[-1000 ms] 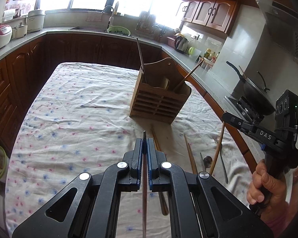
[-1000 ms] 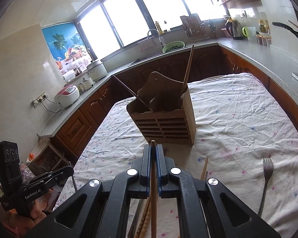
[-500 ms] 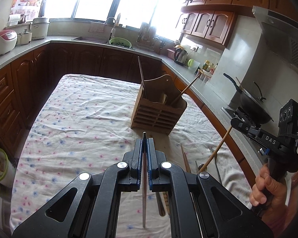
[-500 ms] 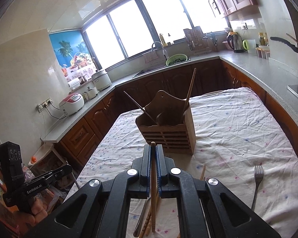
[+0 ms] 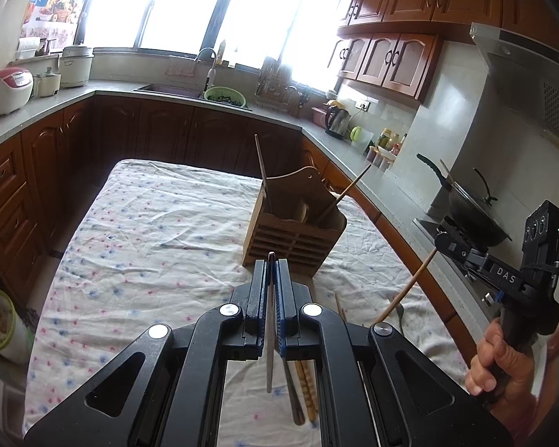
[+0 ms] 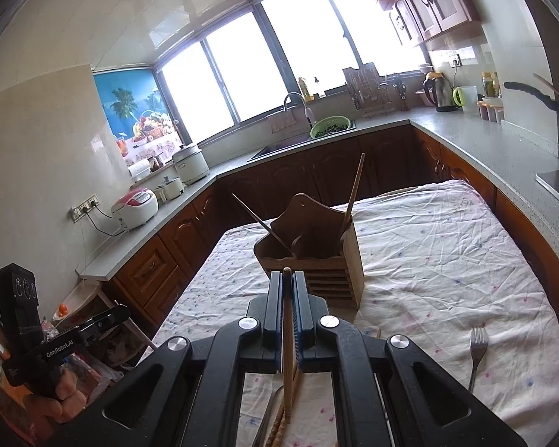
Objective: Organize utensils
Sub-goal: 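Lift the metal chopstick with the left gripper toward the caddy, then lower the chopstick into the caddy and open the left gripper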
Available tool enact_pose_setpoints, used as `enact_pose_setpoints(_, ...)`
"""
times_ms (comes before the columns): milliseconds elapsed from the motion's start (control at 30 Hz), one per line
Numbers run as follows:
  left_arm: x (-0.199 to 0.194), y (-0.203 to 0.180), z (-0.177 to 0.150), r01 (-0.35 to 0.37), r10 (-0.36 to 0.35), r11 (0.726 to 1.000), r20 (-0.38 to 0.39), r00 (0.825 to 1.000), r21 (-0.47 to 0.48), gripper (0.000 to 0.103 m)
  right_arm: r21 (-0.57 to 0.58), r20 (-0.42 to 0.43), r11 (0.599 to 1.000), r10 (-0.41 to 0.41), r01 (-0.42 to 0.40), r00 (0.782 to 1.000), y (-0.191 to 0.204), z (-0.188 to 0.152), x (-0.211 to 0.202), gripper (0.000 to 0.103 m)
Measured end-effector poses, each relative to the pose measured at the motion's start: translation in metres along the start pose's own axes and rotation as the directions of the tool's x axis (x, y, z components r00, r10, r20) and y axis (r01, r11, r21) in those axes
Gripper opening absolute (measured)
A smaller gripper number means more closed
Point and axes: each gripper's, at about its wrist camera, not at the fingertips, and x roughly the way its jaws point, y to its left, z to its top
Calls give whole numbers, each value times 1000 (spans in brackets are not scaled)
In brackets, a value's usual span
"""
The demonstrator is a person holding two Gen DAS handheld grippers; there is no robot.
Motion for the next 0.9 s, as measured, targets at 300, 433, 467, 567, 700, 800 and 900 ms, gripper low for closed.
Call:
enact_pose_setpoints(300,6,-5,21,6,-6,1000,32,999,7,3,17,30,1000,-6,6,1000,-8,11,2,4)
enact_pose_setpoints(433,11,-7,40,14,-14,1000,61,998,9,3,22,61,1000,-10,9,998,-11,25,4,4)
enact_pose_setpoints(467,12,-8,46,15,-16,1000,70,997,9,3,20,71,1000,-12,10,997,-11,30,5,4)
enact_pose_setpoints(567,17,-11,65,16,-17,1000,108,994,13,3,18,107,1000,-18,16,994,-13,46,7,4)
enact_pose_setpoints(700,26,-15,94,14,-16,1000,158,987,16,3,23,160,999,-29,26,987,-17,71,12,5)
enact_pose_setpoints(800,34,-19,116,9,-13,1000,195,981,22,3,30,211,999,-37,32,977,-20,92,15,4)
enact_pose_setpoints(900,40,-21,138,9,-13,1000,241,971,19,3,35,253,998,-52,45,966,-21,110,21,4)
